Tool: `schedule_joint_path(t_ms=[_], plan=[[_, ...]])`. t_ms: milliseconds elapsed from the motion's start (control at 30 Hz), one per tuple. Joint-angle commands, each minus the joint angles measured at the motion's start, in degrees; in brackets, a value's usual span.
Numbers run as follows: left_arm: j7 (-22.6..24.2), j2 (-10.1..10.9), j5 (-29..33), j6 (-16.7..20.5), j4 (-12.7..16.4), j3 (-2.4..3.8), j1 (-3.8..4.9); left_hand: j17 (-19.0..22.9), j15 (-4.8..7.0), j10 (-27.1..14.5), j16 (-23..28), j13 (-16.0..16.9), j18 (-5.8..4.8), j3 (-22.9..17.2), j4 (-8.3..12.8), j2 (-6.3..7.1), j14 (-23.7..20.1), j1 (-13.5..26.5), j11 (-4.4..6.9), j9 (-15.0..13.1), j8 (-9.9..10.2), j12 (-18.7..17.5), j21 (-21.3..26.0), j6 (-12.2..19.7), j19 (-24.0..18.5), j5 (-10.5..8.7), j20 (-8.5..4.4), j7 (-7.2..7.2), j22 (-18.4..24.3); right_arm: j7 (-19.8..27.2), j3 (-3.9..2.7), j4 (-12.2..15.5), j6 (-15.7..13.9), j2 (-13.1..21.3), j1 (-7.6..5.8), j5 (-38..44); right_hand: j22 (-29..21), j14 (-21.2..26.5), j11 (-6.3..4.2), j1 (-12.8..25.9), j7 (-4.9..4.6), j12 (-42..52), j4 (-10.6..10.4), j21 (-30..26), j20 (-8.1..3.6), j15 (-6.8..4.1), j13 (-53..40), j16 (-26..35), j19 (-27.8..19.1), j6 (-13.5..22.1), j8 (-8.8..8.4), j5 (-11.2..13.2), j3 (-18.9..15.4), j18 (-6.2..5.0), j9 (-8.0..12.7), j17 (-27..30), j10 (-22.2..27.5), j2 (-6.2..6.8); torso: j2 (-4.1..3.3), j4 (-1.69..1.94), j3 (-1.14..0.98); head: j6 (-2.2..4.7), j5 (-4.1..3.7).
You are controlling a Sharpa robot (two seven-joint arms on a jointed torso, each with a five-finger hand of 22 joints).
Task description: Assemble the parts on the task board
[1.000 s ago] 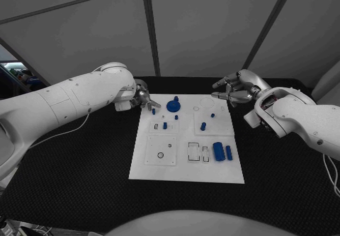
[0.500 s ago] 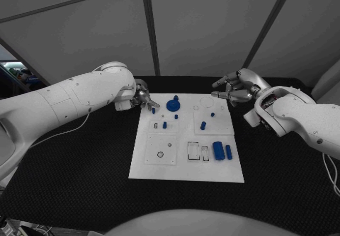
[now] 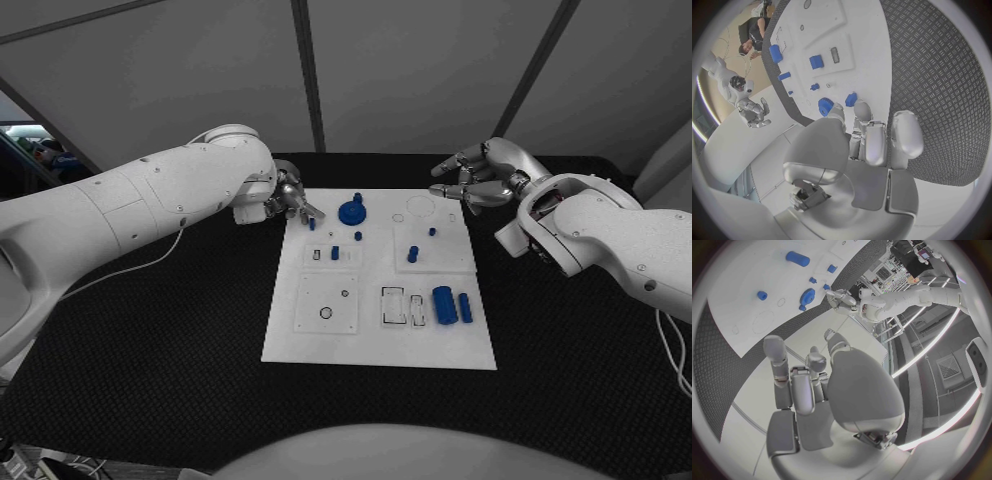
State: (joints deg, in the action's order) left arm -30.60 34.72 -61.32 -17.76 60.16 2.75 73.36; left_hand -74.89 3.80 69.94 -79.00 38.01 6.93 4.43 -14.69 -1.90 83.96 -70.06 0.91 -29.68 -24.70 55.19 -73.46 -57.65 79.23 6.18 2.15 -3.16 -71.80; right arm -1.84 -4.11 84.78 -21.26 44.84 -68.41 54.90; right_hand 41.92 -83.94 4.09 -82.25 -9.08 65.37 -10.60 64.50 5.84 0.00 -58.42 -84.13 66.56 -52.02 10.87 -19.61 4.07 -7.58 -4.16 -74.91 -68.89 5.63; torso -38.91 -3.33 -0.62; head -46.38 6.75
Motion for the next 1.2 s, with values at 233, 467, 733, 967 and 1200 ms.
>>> schedule_joint_path(t_ms=[233,467,733,967,1200], plan=[[0.2,-0.1,-0.2,-1.3,-0.1,0.00,0.07,-0.1,0.45,0.6,-0.4,0.5,-2.25,-0.4,0.1,-0.03,2.4,-0.8,0.05,0.1,-0.4,0.5,-0.7,-0.4,0.5,0.15,0.07,0.02,-0.5,0.5,-0.04,0.2,0.2,0.0,-0.08,-0.1,-0.1,-3.3,-0.17,0.2,0.09,-0.1,-0.1,-0.4,-0.08,-0.38,0.1,0.3,-0.5,0.2,0.35,-0.4,0.3,-1.18,0.1,-4.8,0.3,-0.17,-0.01,0.02,0.02,-0.09,-0.01],[0.3,-0.2,-0.2,-1.5,-0.1,-0.01,0.07,-0.1,0.67,0.9,-0.4,0.4,-2.27,-1.6,1.0,-0.78,2.4,-2.4,0.31,0.4,-0.6,0.5,-0.8,-0.6,0.6,0.14,-0.12,0.32,-0.7,0.5,-0.04,0.2,0.2,0.0,-0.08,-0.1,-0.1,-3.3,-0.17,0.1,0.10,-0.1,-0.1,-0.4,-0.08,-0.38,0.1,0.3,-0.5,0.2,0.38,-0.5,0.4,-1.18,0.1,-4.8,0.3,-0.18,0.00,-0.01,-0.01,-0.27,-0.01],[0.4,-0.2,0.5,-1.2,-0.2,-0.03,0.04,-0.1,1.17,0.6,-0.4,-0.2,-2.28,-7.3,5.2,-2.84,2.4,-9.0,0.89,1.3,-0.4,-0.3,-0.9,0.1,0.7,0.40,-0.58,0.91,-1.0,0.5,-0.04,0.2,0.2,0.0,-0.08,-0.1,-0.1,-3.3,-0.17,0.1,0.10,-0.1,-0.1,-0.4,-0.08,-0.38,0.1,0.3,-0.5,0.2,0.38,-0.5,0.4,-1.18,0.1,-4.8,0.3,-0.18,0.04,0.02,-0.02,-0.34,-0.04],[0.7,-0.2,1.5,-0.3,-0.2,-0.04,0.02,-0.1,0.73,0.8,-0.3,-1.4,-2.29,-19.3,7.9,-0.42,2.4,-8.8,0.69,2.3,-0.8,-1.7,-0.7,0.7,0.7,0.29,-0.57,0.31,-1.4,0.5,-0.04,0.1,0.2,0.0,-0.08,-0.1,-0.1,-3.3,-0.17,0.1,0.10,0.0,-0.1,-0.4,-0.09,-0.39,0.0,0.3,-0.5,0.2,0.40,-0.7,0.4,-1.18,0.1,-4.8,0.3,-0.19,0.02,0.02,0.00,-0.33,-0.03],[1.0,0.1,3.0,0.5,0.0,-0.04,0.00,-0.1,0.69,1.4,-0.3,-1.6,-2.36,-31.3,9.7,3.37,2.4,-3.9,0.65,2.0,-2.7,-1.8,-0.7,1.1,0.8,0.18,-0.36,0.36,-1.9,0.5,-0.05,0.1,0.2,0.0,-0.08,-0.1,-0.1,-3.3,-0.17,0.1,0.10,0.0,-0.1,-0.4,-0.09,-0.39,0.0,0.3,-0.5,0.2,0.40,-0.7,0.4,-1.18,0.1,-4.8,0.3,-0.19,0.03,0.02,-0.01,-0.40,0.02]])
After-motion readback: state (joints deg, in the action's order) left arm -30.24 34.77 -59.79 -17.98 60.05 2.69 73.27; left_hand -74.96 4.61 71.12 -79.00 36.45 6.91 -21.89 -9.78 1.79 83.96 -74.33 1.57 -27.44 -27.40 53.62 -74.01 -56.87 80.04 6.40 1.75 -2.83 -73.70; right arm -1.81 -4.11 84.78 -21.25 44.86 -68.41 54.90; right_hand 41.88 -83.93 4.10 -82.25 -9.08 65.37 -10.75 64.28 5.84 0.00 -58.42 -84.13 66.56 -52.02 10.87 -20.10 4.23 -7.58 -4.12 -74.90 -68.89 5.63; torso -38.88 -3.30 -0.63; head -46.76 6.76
